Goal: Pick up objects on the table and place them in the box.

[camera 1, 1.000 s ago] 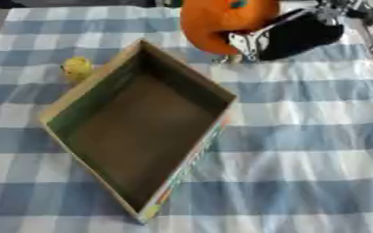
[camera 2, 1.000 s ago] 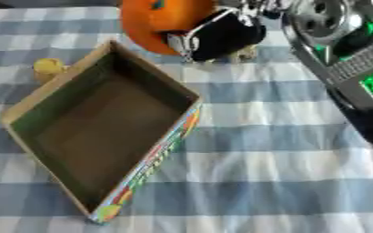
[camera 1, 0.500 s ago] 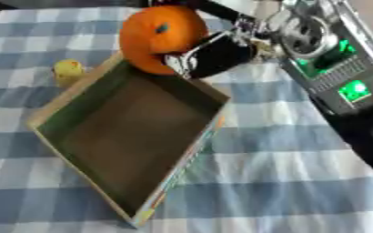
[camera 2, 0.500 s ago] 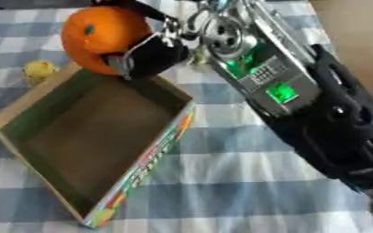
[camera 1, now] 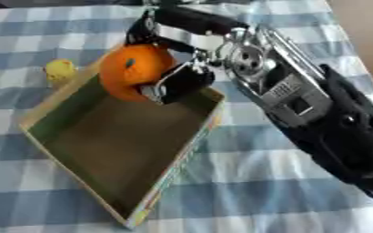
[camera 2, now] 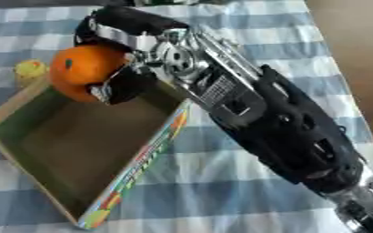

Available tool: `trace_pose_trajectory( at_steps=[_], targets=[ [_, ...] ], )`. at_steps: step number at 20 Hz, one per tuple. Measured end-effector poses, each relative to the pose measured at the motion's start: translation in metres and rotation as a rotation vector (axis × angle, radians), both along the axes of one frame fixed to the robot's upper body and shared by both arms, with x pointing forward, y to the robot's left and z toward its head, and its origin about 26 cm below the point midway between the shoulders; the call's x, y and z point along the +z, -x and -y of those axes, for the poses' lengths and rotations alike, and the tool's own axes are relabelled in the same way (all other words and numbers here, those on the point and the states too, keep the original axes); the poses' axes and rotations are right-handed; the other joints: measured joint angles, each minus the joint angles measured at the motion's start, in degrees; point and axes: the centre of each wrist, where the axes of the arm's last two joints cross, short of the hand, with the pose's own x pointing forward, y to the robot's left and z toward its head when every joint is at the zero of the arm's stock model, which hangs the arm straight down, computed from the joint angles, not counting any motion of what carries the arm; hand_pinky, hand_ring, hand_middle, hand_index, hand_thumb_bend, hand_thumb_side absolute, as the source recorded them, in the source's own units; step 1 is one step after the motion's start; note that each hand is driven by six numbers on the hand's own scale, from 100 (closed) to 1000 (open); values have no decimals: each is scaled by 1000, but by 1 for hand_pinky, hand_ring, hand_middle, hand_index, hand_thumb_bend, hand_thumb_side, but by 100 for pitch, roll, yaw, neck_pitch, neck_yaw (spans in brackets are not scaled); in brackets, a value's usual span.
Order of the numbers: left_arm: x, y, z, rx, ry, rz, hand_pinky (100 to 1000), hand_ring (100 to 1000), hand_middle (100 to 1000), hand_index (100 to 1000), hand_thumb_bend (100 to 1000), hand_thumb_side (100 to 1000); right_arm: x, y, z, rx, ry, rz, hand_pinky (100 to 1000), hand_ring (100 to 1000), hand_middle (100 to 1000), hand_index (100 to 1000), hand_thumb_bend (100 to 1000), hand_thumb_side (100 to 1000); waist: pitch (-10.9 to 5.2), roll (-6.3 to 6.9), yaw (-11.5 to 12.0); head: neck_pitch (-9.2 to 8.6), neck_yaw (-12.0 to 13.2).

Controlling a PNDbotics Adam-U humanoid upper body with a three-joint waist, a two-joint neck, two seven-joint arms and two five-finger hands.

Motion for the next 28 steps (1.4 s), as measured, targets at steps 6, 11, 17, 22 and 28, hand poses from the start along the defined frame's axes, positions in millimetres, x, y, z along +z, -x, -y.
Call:
trace_pose_trajectory(
  at_steps=[6,11,17,22,28],
  targets=[
    [0,0,1,-2,3,0,488,792,740,780,100,797,-15,-9,-7,17,111,-47,691,766,584,735,100,167,0,-25,17,-1,77],
    [0,0,1,-3,4,0,488,793,741,779,100,796,-20,-13,-9,44,210,-48,776,857,737,835,100,410,0,-32,20,-1,118],
    [0,0,1,-4,7,0,488,793,741,779,100,796,-19,-13,-9,84,304,-30,847,946,831,928,298,598,-1,-32,19,-4,132],
    [0,0,1,-4,7,-1,488,794,742,779,100,795,-12,-11,-8,103,312,-9,865,967,854,954,393,625,-3,-32,-7,-22,133],
    [0,0,1,-7,10,-1,488,794,742,778,100,795,-1,-6,-5,121,287,27,863,966,856,956,405,622,-20,-26,-28,-43,140]
  ],
)
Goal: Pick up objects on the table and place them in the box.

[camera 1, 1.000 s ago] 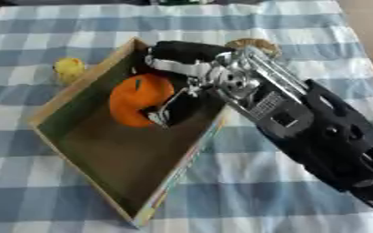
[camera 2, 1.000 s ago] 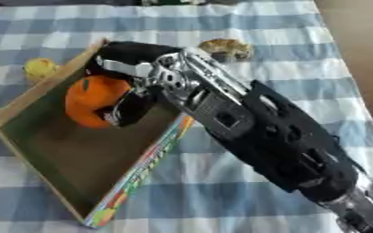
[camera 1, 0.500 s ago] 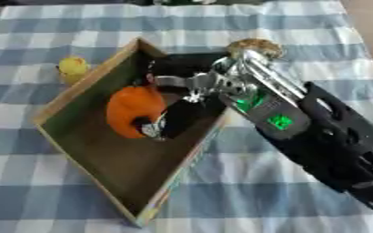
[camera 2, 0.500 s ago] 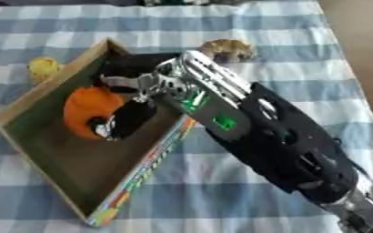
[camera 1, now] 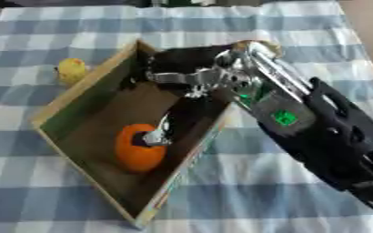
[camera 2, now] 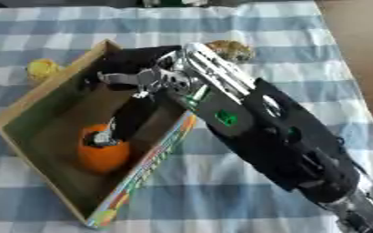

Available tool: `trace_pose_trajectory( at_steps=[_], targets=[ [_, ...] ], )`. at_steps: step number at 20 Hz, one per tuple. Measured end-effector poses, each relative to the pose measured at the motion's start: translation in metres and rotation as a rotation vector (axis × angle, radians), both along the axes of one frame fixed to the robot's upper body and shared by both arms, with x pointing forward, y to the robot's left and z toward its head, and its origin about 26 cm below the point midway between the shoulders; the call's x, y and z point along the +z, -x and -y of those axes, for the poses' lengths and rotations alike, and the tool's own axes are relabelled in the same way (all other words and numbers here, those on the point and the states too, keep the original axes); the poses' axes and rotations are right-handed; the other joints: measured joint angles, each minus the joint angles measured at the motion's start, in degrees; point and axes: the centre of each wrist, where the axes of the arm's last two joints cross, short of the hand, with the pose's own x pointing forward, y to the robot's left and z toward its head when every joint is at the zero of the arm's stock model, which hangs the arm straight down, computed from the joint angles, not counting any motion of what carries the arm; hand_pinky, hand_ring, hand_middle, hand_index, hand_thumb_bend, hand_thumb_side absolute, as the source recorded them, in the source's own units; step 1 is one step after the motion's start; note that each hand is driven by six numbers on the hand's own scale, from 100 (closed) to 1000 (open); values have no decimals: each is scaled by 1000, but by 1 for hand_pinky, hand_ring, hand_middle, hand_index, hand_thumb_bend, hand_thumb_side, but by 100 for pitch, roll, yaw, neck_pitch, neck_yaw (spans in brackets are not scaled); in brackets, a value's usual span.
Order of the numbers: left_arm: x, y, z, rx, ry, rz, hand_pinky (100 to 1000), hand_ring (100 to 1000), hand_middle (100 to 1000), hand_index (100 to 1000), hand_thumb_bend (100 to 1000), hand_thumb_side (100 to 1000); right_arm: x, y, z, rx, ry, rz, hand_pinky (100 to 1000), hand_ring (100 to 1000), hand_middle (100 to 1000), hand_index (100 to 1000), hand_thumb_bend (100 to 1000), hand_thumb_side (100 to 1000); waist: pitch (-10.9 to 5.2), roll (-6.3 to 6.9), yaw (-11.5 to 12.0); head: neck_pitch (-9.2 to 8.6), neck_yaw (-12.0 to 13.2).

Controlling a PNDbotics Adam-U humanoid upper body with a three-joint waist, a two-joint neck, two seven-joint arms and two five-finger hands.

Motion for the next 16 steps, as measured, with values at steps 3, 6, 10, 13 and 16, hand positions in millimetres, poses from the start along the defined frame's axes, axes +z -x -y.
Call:
trace_pose_trajectory(
  at_steps=[3,6,10,13,16],
  targets=[
    [0,0,0,0,0,0,488,794,742,778,100,796,6,3,3,9,-33,6,856,960,850,954,383,634,-2,10,-20,-5,11],
    [0,0,0,0,0,0,488,795,742,777,100,795,15,6,13,9,-97,14,851,953,846,952,363,639,-2,15,-29,-20,23],
    [0,0,0,1,1,0,488,795,742,776,100,795,33,12,38,-22,-187,57,854,953,847,951,356,639,-2,26,-58,-52,50],
    [0,0,0,2,2,-1,488,795,742,776,100,795,43,12,65,-93,-239,93,857,955,846,952,355,626,-2,26,-81,-53,80],
    [-1,0,0,4,2,-3,487,796,743,776,100,795,51,8,93,-170,-267,123,860,957,847,953,358,600,-2,31,-92,-53,103]
  ],
)
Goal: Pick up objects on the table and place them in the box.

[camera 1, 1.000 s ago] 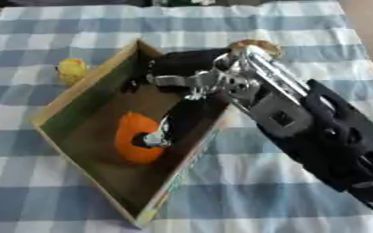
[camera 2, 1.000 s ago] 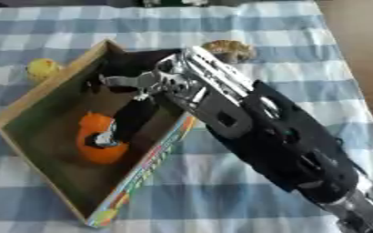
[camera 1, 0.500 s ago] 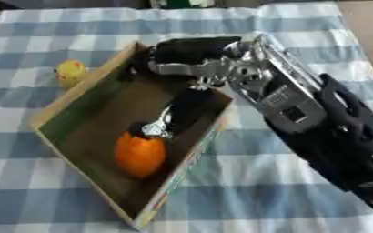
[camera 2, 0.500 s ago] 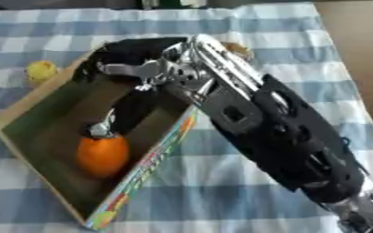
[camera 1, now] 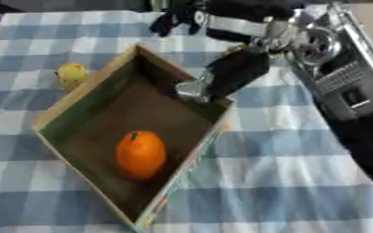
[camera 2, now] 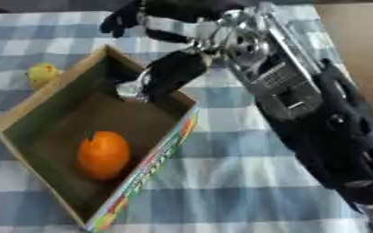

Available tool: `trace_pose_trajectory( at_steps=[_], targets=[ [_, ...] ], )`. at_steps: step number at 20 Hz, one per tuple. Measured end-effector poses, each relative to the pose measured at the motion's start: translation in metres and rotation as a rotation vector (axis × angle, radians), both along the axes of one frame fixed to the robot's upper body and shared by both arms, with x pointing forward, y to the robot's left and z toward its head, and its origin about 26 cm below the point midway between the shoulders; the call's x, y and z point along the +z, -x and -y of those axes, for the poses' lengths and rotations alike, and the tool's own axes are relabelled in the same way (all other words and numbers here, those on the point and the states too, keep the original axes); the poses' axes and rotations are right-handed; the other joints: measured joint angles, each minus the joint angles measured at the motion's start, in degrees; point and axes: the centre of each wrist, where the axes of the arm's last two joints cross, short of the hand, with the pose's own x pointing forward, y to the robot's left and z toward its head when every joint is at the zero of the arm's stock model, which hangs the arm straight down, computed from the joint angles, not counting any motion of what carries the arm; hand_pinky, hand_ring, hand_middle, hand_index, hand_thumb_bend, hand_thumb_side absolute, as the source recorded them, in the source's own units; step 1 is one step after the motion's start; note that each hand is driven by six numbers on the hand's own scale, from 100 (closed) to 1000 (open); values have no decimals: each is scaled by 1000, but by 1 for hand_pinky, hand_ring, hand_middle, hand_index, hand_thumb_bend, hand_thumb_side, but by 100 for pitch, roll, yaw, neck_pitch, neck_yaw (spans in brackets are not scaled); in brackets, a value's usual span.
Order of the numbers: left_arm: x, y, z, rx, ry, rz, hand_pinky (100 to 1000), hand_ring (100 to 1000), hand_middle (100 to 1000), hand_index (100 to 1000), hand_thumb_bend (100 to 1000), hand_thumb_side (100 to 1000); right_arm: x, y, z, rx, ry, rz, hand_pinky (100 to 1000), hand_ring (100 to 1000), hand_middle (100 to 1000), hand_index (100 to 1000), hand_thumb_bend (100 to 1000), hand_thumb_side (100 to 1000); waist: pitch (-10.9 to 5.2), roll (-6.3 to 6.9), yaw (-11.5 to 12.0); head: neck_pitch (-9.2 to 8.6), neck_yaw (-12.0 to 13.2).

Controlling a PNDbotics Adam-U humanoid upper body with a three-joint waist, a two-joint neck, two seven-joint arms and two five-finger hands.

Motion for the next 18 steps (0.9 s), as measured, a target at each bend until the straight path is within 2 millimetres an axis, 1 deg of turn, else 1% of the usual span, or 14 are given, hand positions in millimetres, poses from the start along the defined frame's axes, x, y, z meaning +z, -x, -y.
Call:
trace_pose_trajectory(
  at_steps=[1,2,3,7,8,9,14,18],
  targets=[
    [0,0,0,1,0,-1,487,796,743,775,100,795,2,-2,8,-26,-6,6,862,958,847,953,359,590,0,5,-3,0,3],
    [-1,0,0,1,0,-3,487,797,743,776,100,792,4,-4,17,-53,-10,9,863,959,847,953,307,561,0,14,-4,0,5],
    [-1,0,0,2,-1,-5,487,797,743,776,100,795,7,-7,25,-78,-12,14,864,959,848,954,365,571,1,28,-5,-1,6],
    [-1,0,-1,4,-1,-8,486,797,743,776,100,794,11,-20,53,-174,-4,17,870,964,854,959,386,510,23,49,-9,-3,-1],
    [-1,0,-1,5,-2,-8,486,797,743,776,100,789,11,-24,59,-199,2,15,870,964,853,958,308,434,35,53,-9,-4,-9],
    [-1,0,-1,5,-2,-8,486,797,743,776,100,793,11,-28,65,-221,9,11,869,964,852,959,386,475,39,61,-9,-5,-20],
    [-2,0,-1,6,-4,-11,485,797,744,776,100,792,5,-50,95,-345,32,-22,876,968,857,966,377,434,75,75,-2,-46,-54],
    [-2,0,-1,6,-4,-13,485,797,744,775,100,791,0,-65,111,-414,51,-41,881,969,855,963,374,421,104,95,20,-57,-63]
  ],
)
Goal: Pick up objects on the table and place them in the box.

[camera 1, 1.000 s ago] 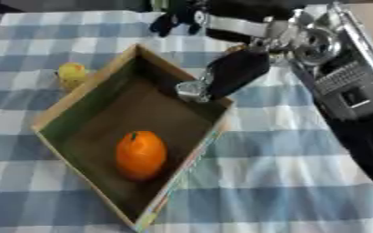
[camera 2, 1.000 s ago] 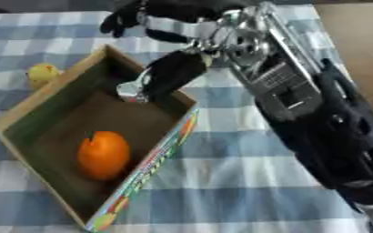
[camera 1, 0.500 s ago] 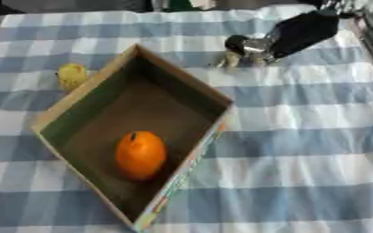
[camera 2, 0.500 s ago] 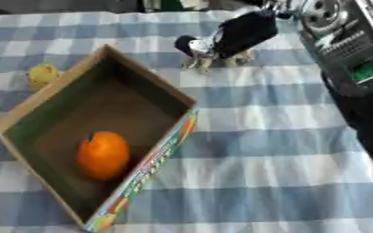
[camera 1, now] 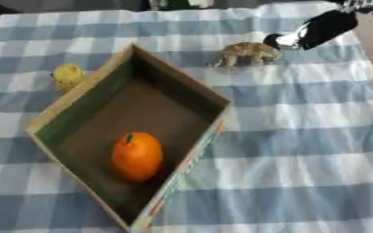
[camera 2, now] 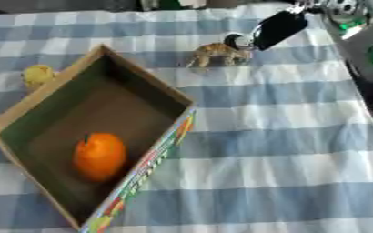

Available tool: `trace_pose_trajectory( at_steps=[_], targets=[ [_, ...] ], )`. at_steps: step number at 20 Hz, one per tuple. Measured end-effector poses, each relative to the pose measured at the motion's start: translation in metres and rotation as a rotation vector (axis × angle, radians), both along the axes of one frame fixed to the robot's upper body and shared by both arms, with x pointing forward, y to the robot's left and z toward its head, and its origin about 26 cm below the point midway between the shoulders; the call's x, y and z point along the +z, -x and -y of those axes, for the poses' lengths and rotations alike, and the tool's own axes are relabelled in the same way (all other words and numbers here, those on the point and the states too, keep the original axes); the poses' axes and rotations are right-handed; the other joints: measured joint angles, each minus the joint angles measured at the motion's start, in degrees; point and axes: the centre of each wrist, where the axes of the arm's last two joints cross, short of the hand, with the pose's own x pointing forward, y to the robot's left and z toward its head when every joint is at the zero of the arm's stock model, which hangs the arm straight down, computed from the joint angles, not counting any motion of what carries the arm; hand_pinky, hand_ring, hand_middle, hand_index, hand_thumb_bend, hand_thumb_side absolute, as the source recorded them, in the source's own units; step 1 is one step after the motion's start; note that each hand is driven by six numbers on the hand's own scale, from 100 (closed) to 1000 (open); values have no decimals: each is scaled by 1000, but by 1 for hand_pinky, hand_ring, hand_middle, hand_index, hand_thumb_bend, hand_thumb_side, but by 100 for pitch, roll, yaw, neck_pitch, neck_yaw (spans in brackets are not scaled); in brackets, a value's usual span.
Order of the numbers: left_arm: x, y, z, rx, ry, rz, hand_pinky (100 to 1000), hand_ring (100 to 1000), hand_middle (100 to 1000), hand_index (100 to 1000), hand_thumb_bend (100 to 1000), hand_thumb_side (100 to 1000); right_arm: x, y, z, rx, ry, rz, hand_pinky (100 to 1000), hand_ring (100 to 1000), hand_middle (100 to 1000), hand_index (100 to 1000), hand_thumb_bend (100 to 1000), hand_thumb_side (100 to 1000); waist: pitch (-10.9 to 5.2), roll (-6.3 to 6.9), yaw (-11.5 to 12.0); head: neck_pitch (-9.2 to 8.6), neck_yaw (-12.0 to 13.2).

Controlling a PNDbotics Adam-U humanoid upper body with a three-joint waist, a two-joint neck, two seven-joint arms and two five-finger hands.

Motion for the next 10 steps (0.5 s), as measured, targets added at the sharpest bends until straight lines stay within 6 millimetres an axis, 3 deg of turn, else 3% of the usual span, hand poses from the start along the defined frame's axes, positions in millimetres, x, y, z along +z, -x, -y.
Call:
trace_pose_trajectory(
  at_steps=[10],
  targets=[
    [0,0,0,0,-1,-1,483,799,745,775,100,790,-2,-24,22,-89,48,-4,880,968,852,963,358,433,121,4,89,-147,-75]
  ],
)
